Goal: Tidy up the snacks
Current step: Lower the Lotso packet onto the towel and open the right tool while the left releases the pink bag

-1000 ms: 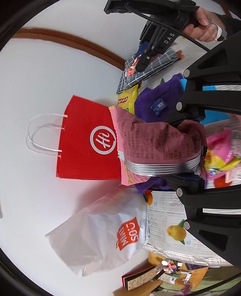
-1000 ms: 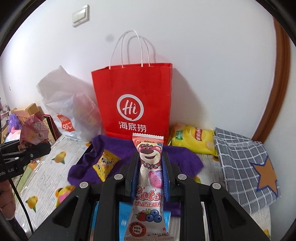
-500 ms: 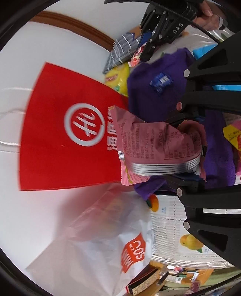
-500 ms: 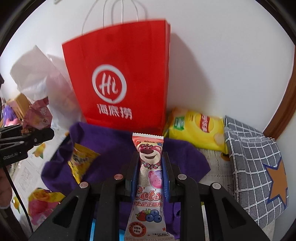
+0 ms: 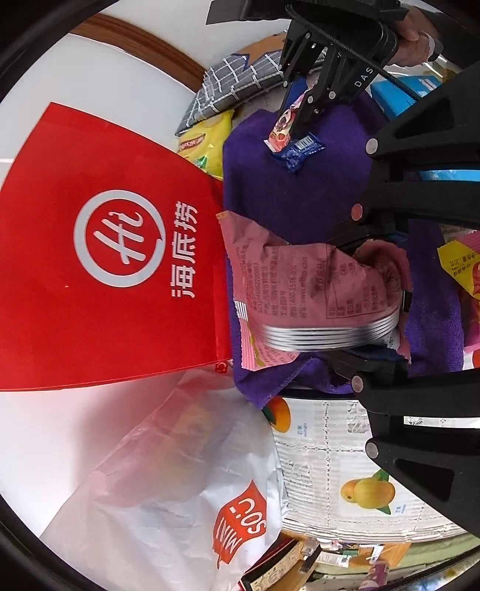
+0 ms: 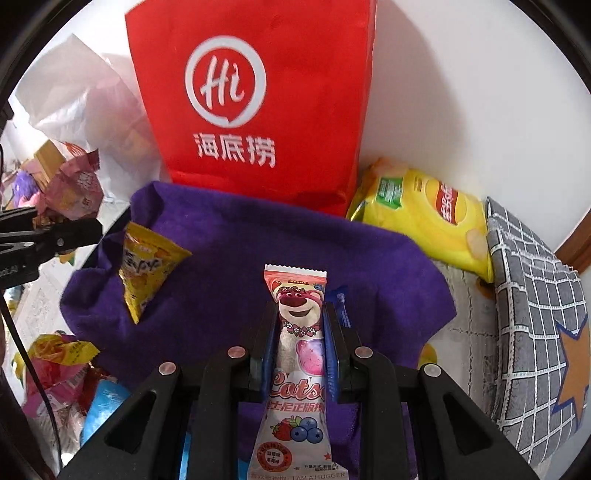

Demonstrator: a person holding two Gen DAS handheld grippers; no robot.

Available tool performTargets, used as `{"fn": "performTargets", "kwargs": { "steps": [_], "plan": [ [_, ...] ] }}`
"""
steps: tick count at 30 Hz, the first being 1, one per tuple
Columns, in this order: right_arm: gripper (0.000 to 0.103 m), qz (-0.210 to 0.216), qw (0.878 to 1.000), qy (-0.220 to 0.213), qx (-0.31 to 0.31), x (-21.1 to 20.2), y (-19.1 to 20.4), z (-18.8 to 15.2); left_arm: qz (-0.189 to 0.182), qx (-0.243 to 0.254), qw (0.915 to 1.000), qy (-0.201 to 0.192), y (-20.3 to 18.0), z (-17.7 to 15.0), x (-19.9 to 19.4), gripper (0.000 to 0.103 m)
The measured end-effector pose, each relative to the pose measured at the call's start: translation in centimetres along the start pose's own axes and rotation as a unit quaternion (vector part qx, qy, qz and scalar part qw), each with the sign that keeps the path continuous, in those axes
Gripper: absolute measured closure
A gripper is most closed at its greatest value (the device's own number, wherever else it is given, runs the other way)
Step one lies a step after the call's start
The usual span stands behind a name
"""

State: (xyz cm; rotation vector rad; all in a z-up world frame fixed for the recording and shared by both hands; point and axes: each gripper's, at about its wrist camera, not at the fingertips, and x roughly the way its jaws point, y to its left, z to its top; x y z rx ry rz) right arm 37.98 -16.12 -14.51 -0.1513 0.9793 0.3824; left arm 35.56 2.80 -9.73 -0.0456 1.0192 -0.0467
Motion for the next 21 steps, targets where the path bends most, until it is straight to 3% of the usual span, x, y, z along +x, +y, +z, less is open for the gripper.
{"fn": "performTargets", "kwargs": {
  "steps": [14, 21],
  "plan": [
    [0.079, -0.012, 0.999, 0.034, 0.0, 2.0, 0.0, -0.5, 0.021, 0.009, 0.9992, 0.032, -0.5, -0.4, 1.6, 0.065],
    [0.061, -0.026, 0.999, 0.032, -0.001, 1.0, 0.0, 0.0, 0.022, 0.018, 0.9987, 0.042, -0.9, -0.8, 2.1, 0.065]
  ]
}}
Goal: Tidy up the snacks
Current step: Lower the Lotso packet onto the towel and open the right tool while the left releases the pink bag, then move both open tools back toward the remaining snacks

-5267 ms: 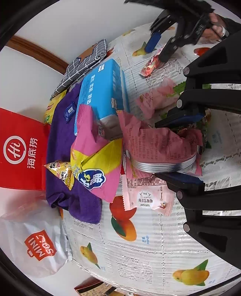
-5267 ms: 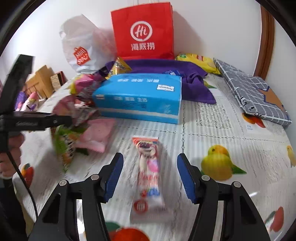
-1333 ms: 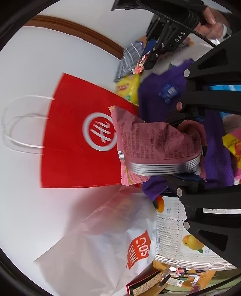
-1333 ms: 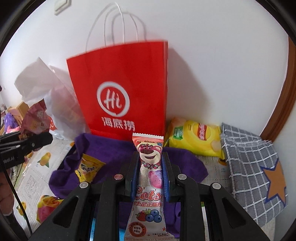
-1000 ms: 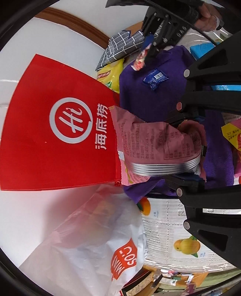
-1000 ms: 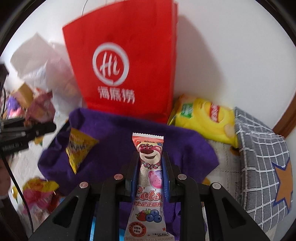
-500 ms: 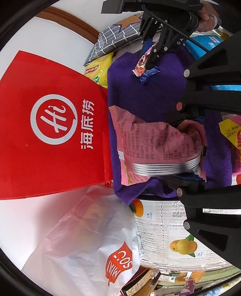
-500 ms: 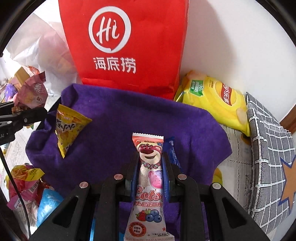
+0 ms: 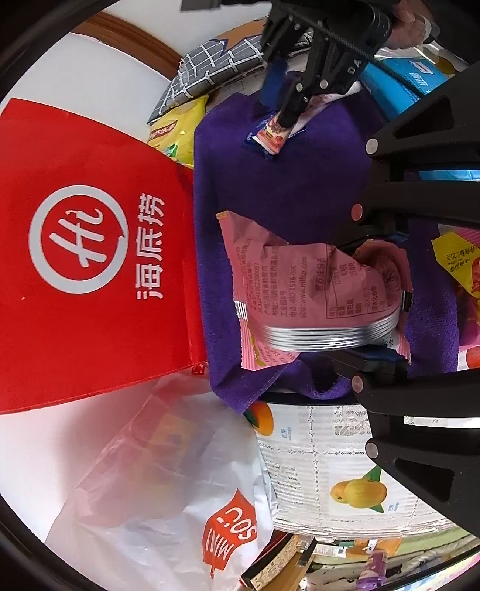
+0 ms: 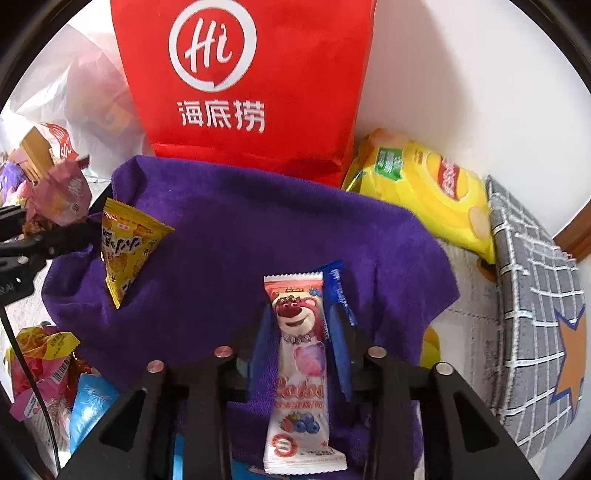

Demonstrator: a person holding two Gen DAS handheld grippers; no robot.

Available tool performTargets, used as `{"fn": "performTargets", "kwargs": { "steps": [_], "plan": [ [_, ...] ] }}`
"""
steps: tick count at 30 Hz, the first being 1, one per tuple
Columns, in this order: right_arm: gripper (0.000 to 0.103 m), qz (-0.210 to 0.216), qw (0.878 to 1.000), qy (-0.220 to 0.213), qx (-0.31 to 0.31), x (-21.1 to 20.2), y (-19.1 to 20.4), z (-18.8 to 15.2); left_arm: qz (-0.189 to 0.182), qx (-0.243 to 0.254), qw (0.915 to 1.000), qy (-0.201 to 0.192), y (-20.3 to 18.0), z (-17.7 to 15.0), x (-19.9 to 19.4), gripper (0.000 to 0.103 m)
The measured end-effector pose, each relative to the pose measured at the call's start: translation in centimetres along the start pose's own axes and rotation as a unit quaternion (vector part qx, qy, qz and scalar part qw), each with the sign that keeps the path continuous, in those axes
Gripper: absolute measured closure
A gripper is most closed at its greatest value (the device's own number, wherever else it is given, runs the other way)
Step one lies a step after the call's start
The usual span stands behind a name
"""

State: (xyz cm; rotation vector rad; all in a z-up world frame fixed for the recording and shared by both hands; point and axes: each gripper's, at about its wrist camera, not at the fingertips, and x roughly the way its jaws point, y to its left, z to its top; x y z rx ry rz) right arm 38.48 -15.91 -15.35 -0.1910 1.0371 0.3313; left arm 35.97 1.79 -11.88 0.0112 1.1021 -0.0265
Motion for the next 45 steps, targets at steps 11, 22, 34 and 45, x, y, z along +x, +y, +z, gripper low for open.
{"fn": "performTargets", "kwargs": {
  "steps": [11, 22, 34, 45],
  "plan": [
    [0.056, -0.013, 0.999, -0.043, 0.017, -3.4, -1.0, 0.6, -0.001, 0.009, 0.9995, 0.031, -0.9, -0.6, 1.2, 0.064],
    [0.054, -0.026, 0.998, -0.061, 0.011, -5.2, -0.7, 0.8, -0.012, 0.027, 0.9994, 0.019, -2.1, -0.8, 0.3, 0.045],
    [0.048, -0.036, 0.995, -0.089, 0.027, -8.6, 0.4, 0.7, -0.025, 0.019, 0.9992, -0.027, -1.7, -0.6, -3.4, 0.038],
    [0.037, -0.048, 0.99, -0.121, 0.056, -13.1, 2.1, -5.3, -0.041, 0.021, 0.9949, -0.09, -1.9, -1.1, -8.5, 0.038]
  ]
}}
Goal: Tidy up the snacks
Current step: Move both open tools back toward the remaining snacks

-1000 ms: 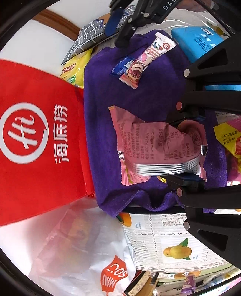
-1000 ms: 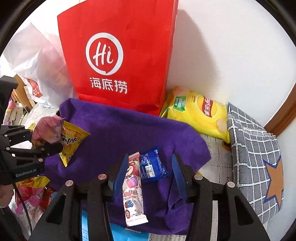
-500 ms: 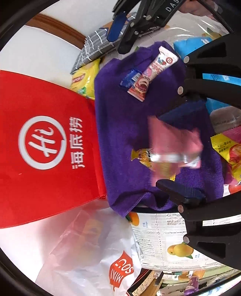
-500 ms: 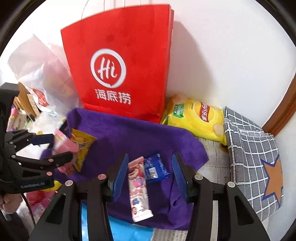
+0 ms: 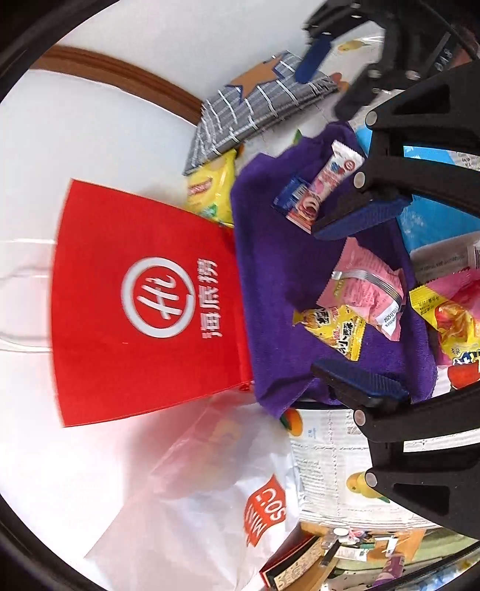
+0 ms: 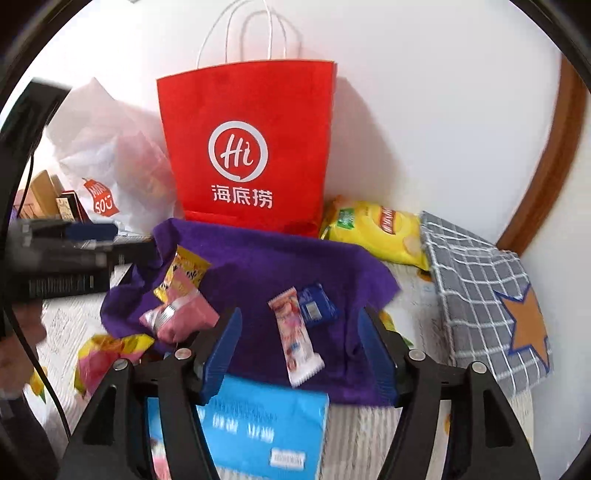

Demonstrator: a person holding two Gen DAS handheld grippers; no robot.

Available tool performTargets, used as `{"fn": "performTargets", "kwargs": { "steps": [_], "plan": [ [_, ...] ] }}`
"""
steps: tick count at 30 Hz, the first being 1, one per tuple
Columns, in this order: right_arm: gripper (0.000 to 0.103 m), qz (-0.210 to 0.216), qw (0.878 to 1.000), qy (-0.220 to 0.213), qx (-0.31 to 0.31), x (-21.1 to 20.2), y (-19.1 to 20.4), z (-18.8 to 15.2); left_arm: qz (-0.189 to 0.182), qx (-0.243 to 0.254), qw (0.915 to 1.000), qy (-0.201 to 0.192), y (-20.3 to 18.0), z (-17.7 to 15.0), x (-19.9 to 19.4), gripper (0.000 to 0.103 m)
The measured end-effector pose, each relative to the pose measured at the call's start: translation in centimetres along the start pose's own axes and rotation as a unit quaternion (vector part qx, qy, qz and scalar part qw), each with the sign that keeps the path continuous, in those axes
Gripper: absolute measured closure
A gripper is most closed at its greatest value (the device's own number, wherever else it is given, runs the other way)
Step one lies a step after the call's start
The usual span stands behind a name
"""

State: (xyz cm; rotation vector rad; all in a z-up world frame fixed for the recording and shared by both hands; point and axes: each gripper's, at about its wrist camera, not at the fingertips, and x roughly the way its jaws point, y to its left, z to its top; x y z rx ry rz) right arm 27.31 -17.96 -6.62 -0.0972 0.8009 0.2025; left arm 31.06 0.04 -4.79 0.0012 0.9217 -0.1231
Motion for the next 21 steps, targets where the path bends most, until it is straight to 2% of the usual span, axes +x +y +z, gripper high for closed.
{"fn": "performTargets", "kwargs": {
  "steps": [2, 6, 10, 14, 18, 21],
  "plan": [
    [0.037, -0.013, 1.0, 0.001, 0.006, -1.0, -0.1, -1.2, -0.001, 0.004, 0.9999, -0.01, -0.2, -0.1, -1.0, 0.038],
    [0.037, -0.011, 1.0, 0.001, 0.004, -2.6, 0.0, -3.4, 0.003, 0.006, 0.9995, -0.032, -0.8, -0.3, -3.1, 0.038],
    [0.037, 0.011, 1.0, 0.002, -0.001, -4.5, 0.8, -5.4, 0.014, 0.014, 0.9982, -0.056, -0.9, -0.9, -5.7, 0.038],
    [0.037, 0.049, 0.999, 0.015, 0.006, -5.0, 2.1, -7.0, 0.019, 0.015, 0.9989, -0.039, 0.1, -2.8, -7.1, 0.038],
    [0.038, 0.081, 0.996, 0.034, 0.0, -4.2, 4.3, -9.2, 0.059, 0.008, 0.9977, -0.032, 1.8, -5.6, -8.0, 0.038],
    [0.049, 0.094, 0.994, 0.054, -0.011, -3.2, 5.8, -10.6, 0.06, 0.0, 0.998, -0.021, 3.3, -8.2, -8.2, 0.038]
  ]
}}
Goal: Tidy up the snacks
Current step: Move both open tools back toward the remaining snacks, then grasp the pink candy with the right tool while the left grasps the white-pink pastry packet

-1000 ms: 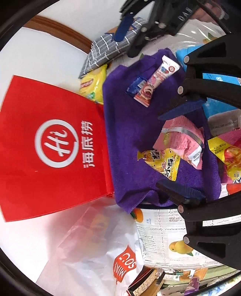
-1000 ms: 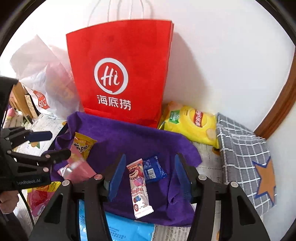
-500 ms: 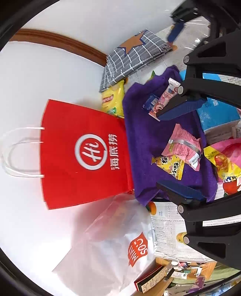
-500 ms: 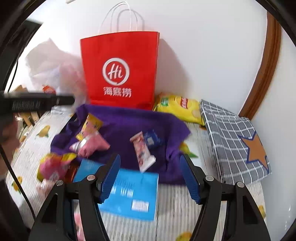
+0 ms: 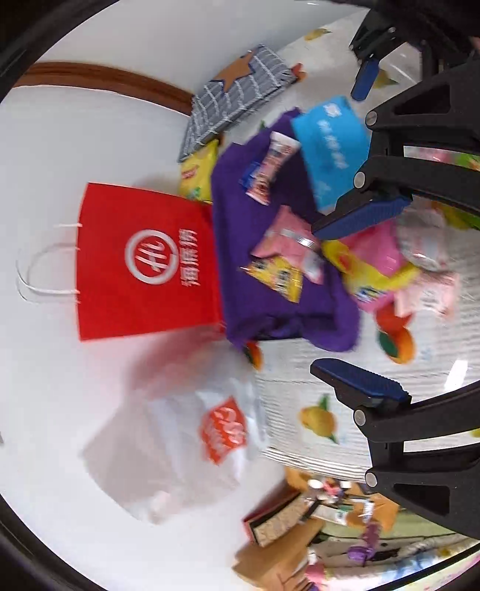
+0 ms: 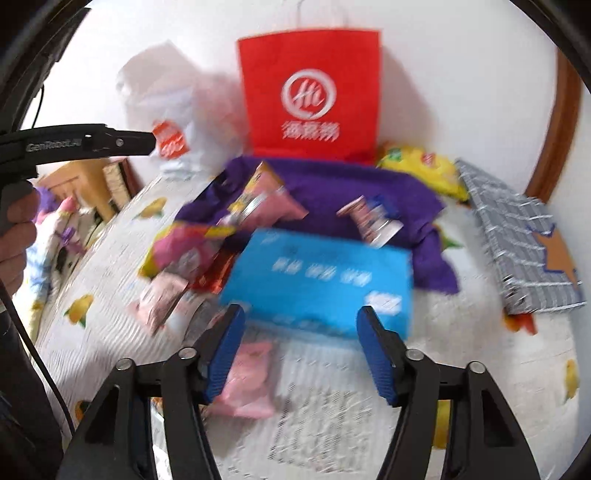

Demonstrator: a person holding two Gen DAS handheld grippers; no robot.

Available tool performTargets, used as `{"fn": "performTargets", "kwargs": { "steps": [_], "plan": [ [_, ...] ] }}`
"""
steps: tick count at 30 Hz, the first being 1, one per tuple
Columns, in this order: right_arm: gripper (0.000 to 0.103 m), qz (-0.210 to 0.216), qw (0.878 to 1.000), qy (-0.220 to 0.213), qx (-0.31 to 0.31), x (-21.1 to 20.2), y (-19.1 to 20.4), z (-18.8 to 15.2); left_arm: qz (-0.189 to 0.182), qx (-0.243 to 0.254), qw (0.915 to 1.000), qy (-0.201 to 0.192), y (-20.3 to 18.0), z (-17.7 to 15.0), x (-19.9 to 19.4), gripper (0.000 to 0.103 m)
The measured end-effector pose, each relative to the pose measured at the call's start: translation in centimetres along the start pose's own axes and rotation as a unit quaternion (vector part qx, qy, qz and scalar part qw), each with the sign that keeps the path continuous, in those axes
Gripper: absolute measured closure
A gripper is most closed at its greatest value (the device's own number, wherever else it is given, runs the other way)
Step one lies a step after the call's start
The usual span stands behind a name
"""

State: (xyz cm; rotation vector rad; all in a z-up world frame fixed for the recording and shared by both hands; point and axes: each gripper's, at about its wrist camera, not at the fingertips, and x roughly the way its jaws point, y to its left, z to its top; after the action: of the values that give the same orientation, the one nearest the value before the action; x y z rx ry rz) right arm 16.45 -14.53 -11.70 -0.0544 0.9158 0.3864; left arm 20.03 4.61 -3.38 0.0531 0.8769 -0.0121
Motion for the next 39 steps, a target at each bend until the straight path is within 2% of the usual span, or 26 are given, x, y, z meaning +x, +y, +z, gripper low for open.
{"fn": "performTargets", "kwargs": {
  "steps": [1, 3, 7, 12, 17, 20, 21, 23, 24, 28, 31, 32, 33, 34, 37, 39],
  "plan": [
    [0.054, 0.004, 1.0, 0.011, -0.004, 0.6, 0.4, -0.4, -0.001, -0.004, 1.0, 0.005, 0.5, -0.8, 0.1, 0.038],
    [0.057, 0.011, 1.0, 0.025, -0.009, 1.4, 1.0, -1.0, -0.001, -0.016, 0.9998, 0.015, 1.4, -2.4, 0.4, 0.038],
    [0.057, 0.037, 0.998, 0.043, -0.017, 2.7, 1.8, -2.0, -0.011, -0.047, 0.9985, 0.026, 2.8, -5.2, 1.0, 0.038],
    [0.057, 0.046, 0.996, 0.065, -0.037, 4.6, 2.6, -3.2, -0.025, -0.069, 0.9966, 0.038, 3.7, -7.8, 2.0, 0.038],
    [0.056, 0.083, 0.992, 0.091, -0.018, 6.2, 2.0, -3.2, -0.03, -0.073, 0.9958, 0.046, 3.8, -9.1, 2.8, 0.038],
    [0.057, 0.079, 0.993, 0.081, -0.029, 6.3, 2.0, -3.2, -0.034, -0.073, 0.9951, 0.057, 3.3, -9.6, 3.9, 0.038],
    [0.061, 0.081, 0.993, 0.078, -0.029, 6.3, 1.9, -3.2, -0.035, -0.071, 0.9951, 0.06, 3.1, -9.7, 4.3, 0.038],
    [0.062, 0.071, 0.995, 0.066, -0.03, 5.9, 1.5, -3.1, -0.033, -0.064, 0.995, 0.069, 2.5, -9.8, 5.2, 0.038],
    [0.07, 0.062, 0.996, 0.058, -0.032, 5.5, 1.2, -3.2, -0.029, -0.059, 0.9951, 0.074, 2.2, -9.9, 5.7, 0.038],
    [0.07, 0.055, 0.998, 0.036, -0.023, 3.6, -0.8, -3.9, -0.019, -0.041, 0.9945, 0.095, 1.1, -10.3, 7.8, 0.038],
    [0.07, 0.012, 0.999, 0.015, -0.026, 2.1, -2.6, -4.8, -0.017, -0.038, 0.9934, 0.107, 0.7, -10.7, 9.1, 0.038],
    [0.07, -0.002, 1.0, 0.012, -0.029, 1.8, -3.2, -5.1, -0.022, -0.038, 0.993, 0.11, 0.5, -10.9, 9.5, 0.04],
    [0.07, -0.01, 0.999, 0.01, -0.029, 1.6, -3.7, -5.3, -0.014, -0.035, 0.9938, 0.104, 0.3, -11.1, 9.5, 0.046],
    [0.07, -0.016, 0.999, 0.008, -0.028, 1.5, -4.3, -5.6, -0.005, -0.029, 0.9952, 0.094, 0.1, -11.2, 9.3, 0.061],
    [0.07, -0.021, 1.0, 0.011, -0.016, 1.7, -5.7, -5.9, -0.018, -0.026, 0.9954, 0.091, 0.1, -11.5, 8.6, 0.065],
    [0.07, -0.039, 0.999, 0.007, -0.009, 2.0, -6.4, -6.0, -0.025, -0.034, 0.9956, 0.084, 0.1, -12.0, 8.3, 0.065]
  ]
}}
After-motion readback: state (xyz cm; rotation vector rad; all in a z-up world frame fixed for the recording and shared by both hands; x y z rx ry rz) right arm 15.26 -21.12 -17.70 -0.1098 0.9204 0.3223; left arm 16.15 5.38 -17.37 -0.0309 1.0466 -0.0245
